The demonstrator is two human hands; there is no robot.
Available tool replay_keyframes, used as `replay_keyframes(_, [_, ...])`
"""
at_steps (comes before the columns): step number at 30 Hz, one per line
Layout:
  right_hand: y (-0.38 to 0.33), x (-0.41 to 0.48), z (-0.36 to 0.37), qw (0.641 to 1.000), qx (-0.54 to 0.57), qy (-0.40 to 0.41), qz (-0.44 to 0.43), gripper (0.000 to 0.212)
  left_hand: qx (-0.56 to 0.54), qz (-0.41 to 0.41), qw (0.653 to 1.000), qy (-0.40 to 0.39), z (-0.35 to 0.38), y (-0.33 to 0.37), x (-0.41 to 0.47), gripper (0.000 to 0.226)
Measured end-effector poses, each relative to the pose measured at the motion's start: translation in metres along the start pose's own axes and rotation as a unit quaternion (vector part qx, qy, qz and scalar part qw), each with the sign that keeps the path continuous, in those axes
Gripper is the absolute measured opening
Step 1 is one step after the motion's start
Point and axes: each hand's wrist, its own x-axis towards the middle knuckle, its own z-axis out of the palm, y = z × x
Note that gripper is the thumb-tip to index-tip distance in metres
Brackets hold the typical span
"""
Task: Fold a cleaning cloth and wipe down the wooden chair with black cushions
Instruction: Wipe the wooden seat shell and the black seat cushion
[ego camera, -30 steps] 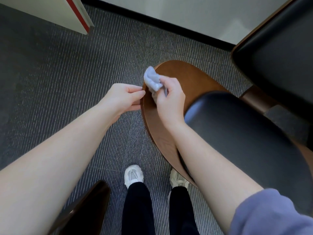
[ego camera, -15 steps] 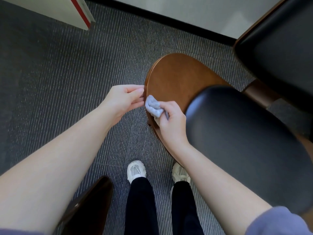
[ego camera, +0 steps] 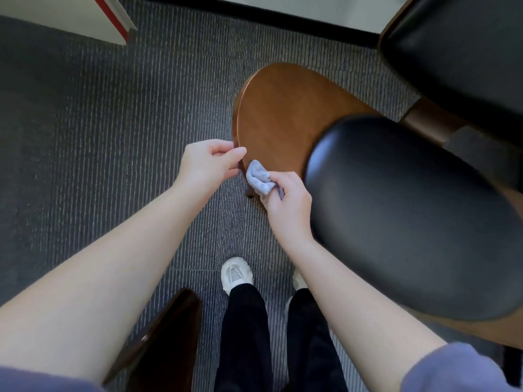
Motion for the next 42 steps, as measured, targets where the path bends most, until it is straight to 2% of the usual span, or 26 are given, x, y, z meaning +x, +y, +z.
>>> replay_keyframes(4, [0.005,-0.008,0.005,1.000,0.003,0.013,-0.009,0.031,0.055,0.026,0.998,0.025,0.004,-0.002,0.001,0.019])
replay_keyframes(7, [0.034,-0.029,-0.010,0.999,-0.035,0.019,0.025,0.032,0.098,0.047,0.993,0.040,0.007,0.002,-0.002,0.003])
replay_keyframes(11, [0.048,-0.034,-0.019,0.996,-0.061,0.025,0.055,0.033,0.150,0.081,0.984,0.058,0.009,0.000,-0.005,0.009])
replay_keyframes(14, [0.045,-0.035,-0.017,0.998,-0.050,0.001,0.038,0.032,0.154,0.082,0.983,0.064,0.012,-0.003,-0.008,0.019])
replay_keyframes(16, [0.056,-0.045,-0.025,0.996,-0.064,0.001,0.058,0.033,0.146,0.076,0.984,0.073,0.015,-0.006,-0.014,0.021])
replay_keyframes(21, [0.069,-0.052,-0.033,0.991,-0.084,0.017,0.107,0.032,0.123,0.041,0.989,0.065,0.026,-0.021,-0.031,0.006])
replay_keyframes(24, [0.064,-0.050,-0.030,0.994,-0.062,-0.004,0.088,0.032,0.131,0.029,0.989,0.066,0.029,-0.023,-0.031,0.011])
replay_keyframes(27, [0.086,-0.070,-0.049,0.988,-0.100,0.005,0.117,0.032,0.145,0.017,0.987,0.067,0.031,-0.020,-0.030,0.021])
replay_keyframes(30, [0.100,-0.080,-0.059,0.979,-0.136,-0.004,0.155,0.033,0.157,0.014,0.984,0.078,0.032,-0.021,-0.028,0.016])
replay_keyframes(35, [0.098,-0.084,-0.059,0.976,-0.168,-0.016,0.140,0.030,0.172,0.013,0.981,0.091,0.034,-0.022,-0.029,0.015])
replay_keyframes(40, [0.140,-0.122,-0.097,0.932,-0.213,-0.003,0.295,0.030,0.185,0.010,0.978,0.093,0.035,-0.019,-0.029,0.019])
replay_keyframes(42, [0.141,-0.123,-0.095,0.925,-0.197,-0.008,0.324,0.027,0.190,0.012,0.977,0.092,0.035,-0.020,-0.029,0.020])
